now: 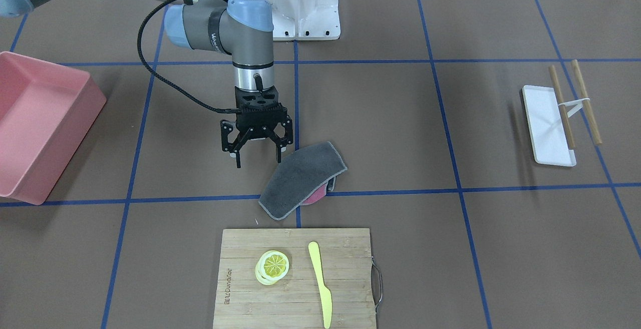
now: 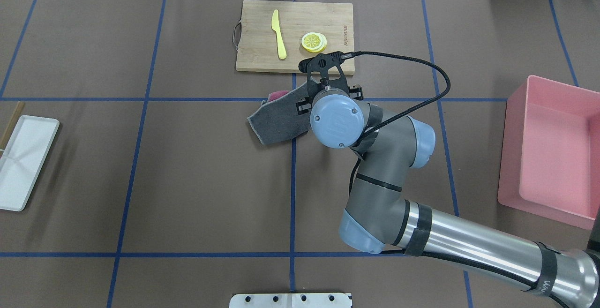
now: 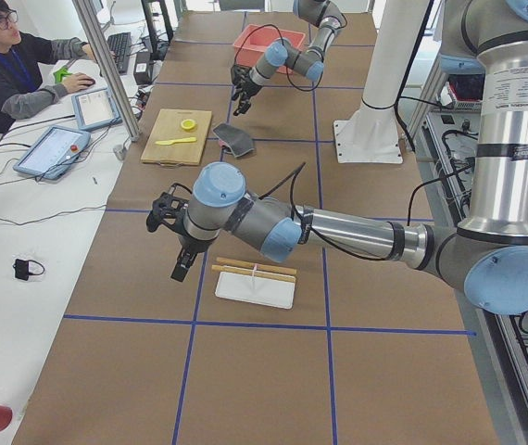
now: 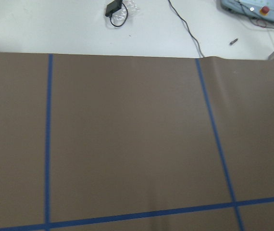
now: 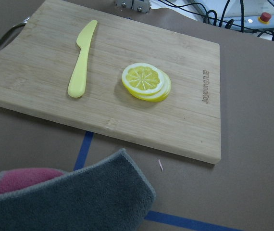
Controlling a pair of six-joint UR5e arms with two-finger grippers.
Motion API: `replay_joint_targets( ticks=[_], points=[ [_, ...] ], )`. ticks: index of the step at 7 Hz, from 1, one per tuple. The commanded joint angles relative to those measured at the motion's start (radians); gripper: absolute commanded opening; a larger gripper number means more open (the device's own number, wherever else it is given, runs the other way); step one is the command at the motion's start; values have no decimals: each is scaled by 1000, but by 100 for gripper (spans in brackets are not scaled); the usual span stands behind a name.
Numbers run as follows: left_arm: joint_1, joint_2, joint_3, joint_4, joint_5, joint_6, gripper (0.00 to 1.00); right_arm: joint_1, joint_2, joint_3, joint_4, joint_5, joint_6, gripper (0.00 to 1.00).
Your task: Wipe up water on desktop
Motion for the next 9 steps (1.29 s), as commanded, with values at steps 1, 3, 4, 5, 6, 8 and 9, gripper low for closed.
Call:
replay_joint_targets(
  ticks=[1,3,4,5,6,8,9],
  points=[
    [-9,18,12,1,9,37,98,-25,22,-104,103,10,209,89],
    [-8,23,15,3,8,37,98,-69,50,-108,88,8,353,86],
    [-6,21,25,1,8,34,98,-80,56,-108,47,8,393,80],
    [-6,20,27,1,6,30,98,-101,58,-107,29,5,399,67],
    [-6,20,27,3,6,28,98,-105,59,-105,18,5,399,48],
    [-6,20,27,1,6,28,98,-103,73,-105,15,7,399,5],
    [-6,20,28,1,6,27,98,-91,84,-105,15,7,398,7]
  ],
)
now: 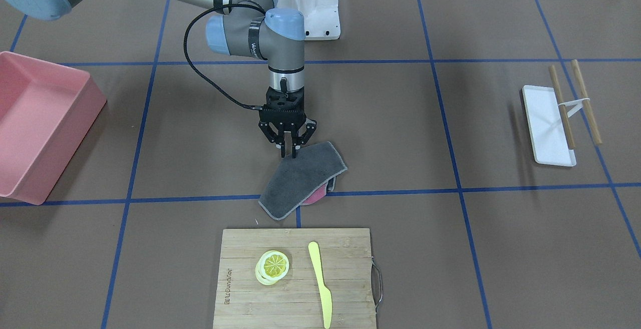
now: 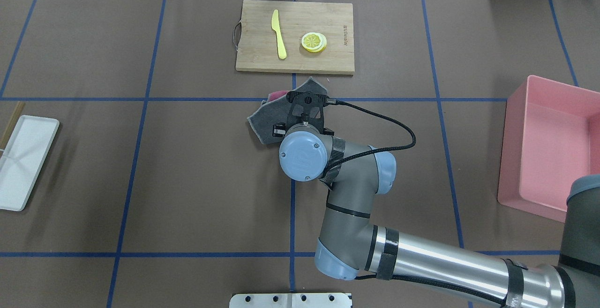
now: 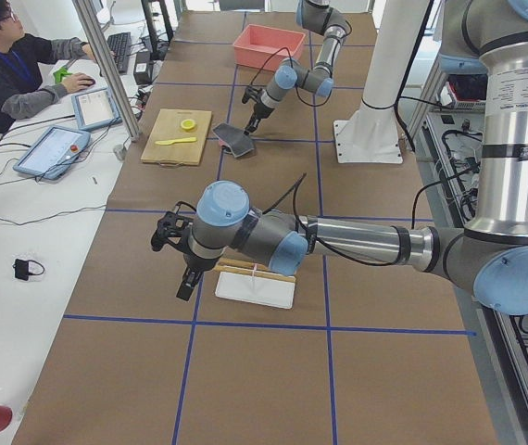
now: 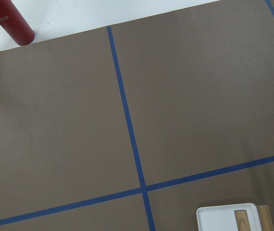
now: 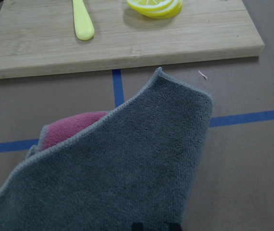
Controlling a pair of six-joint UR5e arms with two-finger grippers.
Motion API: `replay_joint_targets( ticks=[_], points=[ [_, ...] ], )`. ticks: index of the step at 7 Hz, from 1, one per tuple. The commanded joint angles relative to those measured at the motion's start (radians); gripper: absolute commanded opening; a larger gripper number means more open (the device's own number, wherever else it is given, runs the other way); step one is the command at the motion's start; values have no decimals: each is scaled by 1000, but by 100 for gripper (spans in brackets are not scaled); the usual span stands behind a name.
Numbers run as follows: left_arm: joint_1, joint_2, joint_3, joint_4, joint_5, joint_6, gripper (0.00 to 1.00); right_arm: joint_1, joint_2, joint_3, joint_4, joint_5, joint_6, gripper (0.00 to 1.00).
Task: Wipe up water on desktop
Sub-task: 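Rub the towel in small strokes on the table with the right gripper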
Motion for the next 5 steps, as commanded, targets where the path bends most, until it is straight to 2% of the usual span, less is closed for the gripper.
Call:
replay_joint_targets(
  ticks=[1,2,3,5],
  points=[
    [0,-3,3,1,0,-3,98,29,12,0,-1,2,-13,18],
    [2,-1,3,1,0,-3,98,35,8,-1,-3,2,-19,40],
    [2,-3,4,1,0,-3,98,35,7,-1,-18,2,-21,53],
    [2,-4,3,1,2,-4,98,17,5,-3,-23,2,-12,69]
  ],
)
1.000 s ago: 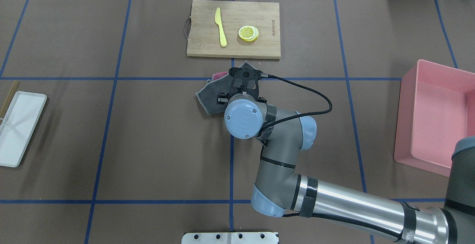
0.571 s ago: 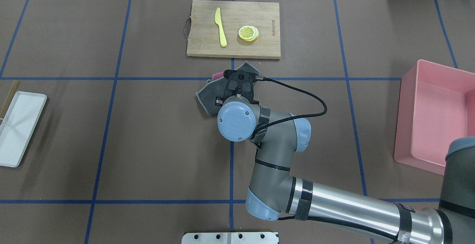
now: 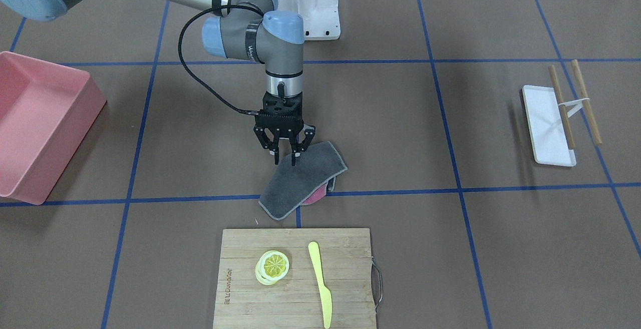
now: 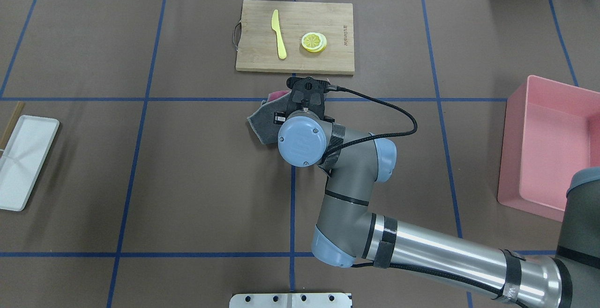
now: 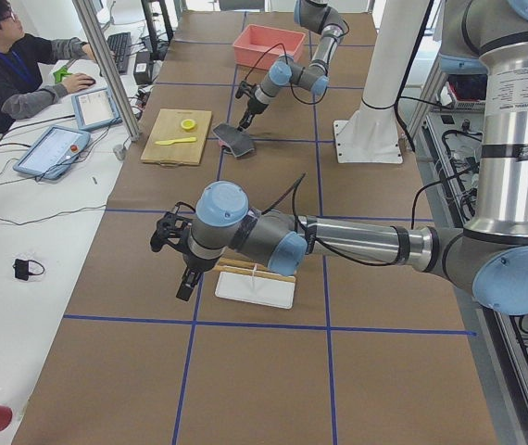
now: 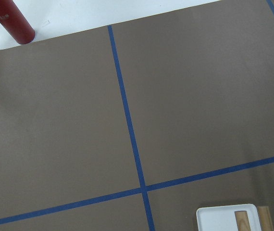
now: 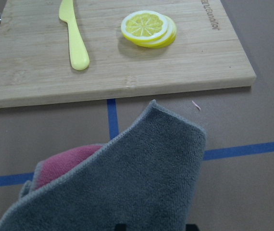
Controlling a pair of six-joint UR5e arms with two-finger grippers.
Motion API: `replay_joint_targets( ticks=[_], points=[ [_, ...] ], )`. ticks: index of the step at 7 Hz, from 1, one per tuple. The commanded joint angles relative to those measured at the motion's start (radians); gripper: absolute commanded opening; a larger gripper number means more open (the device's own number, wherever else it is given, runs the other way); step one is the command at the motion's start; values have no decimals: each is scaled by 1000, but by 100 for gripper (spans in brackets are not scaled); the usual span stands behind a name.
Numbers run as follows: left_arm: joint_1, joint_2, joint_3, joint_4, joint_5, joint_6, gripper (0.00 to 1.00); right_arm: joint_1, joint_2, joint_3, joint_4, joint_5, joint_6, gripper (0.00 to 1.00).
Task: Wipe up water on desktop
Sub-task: 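Rub the towel in small strokes on the table with the right gripper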
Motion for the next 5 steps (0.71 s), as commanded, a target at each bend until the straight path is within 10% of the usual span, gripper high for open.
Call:
replay_joint_targets(
  ticks=[1,5],
  points=[
    [0,-1,0,0,1,-1,98,-19,-6,-3,-3,-2,8,68],
    [0,-7,15,-2,1,1,98,-29,0,-26,0,-2,4,37]
  ],
)
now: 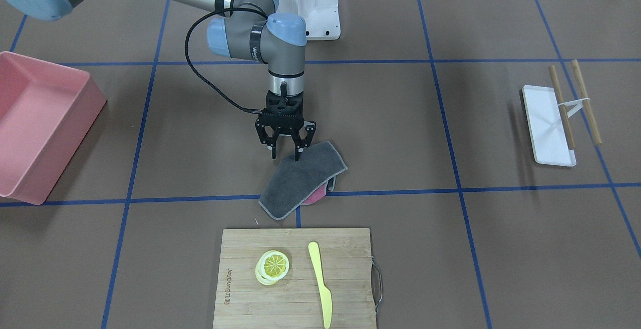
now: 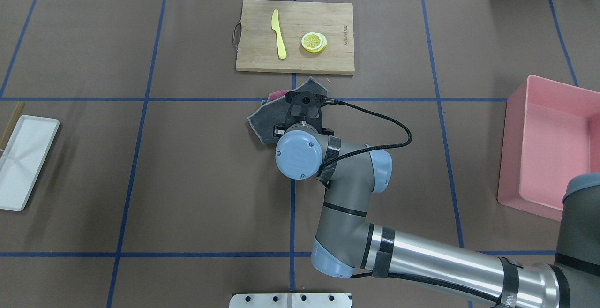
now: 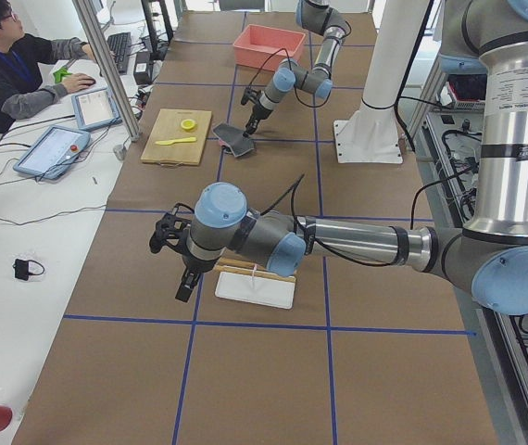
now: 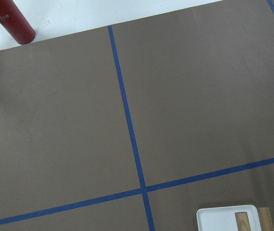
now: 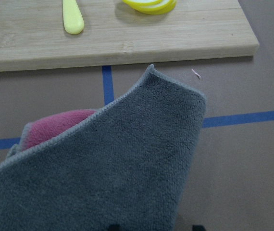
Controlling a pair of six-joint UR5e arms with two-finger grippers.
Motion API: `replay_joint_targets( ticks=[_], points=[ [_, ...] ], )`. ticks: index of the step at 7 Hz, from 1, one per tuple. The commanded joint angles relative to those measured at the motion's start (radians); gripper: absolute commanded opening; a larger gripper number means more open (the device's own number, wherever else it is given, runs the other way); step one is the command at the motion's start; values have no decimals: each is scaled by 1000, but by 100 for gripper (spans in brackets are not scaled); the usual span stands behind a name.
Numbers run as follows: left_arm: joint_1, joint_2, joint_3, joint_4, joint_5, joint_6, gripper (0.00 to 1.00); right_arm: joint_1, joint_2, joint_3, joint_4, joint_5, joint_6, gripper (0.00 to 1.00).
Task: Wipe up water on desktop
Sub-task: 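Rub the towel in small strokes on the table with the right gripper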
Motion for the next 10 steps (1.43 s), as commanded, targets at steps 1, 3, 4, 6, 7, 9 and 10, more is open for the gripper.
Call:
replay_joint_targets(
  ticks=[1,3,4,6,7,9,10],
  points=[
    [0,-2,3,1,-2,0,98,1,1,-2,0,0,-6,21],
    [0,-2,3,0,0,0,98,5,4,-2,2,0,-7,0],
    [0,-2,3,0,0,0,98,7,4,0,3,0,-9,0],
    [0,-5,7,0,-2,0,98,22,17,15,-1,1,-44,0],
    [0,-3,7,0,0,-1,98,42,21,32,-12,27,-76,0],
    [0,-3,9,0,0,-1,98,59,20,27,-17,46,-83,79],
    [0,-5,9,0,0,-1,98,59,15,2,-13,46,-80,96]
  ],
)
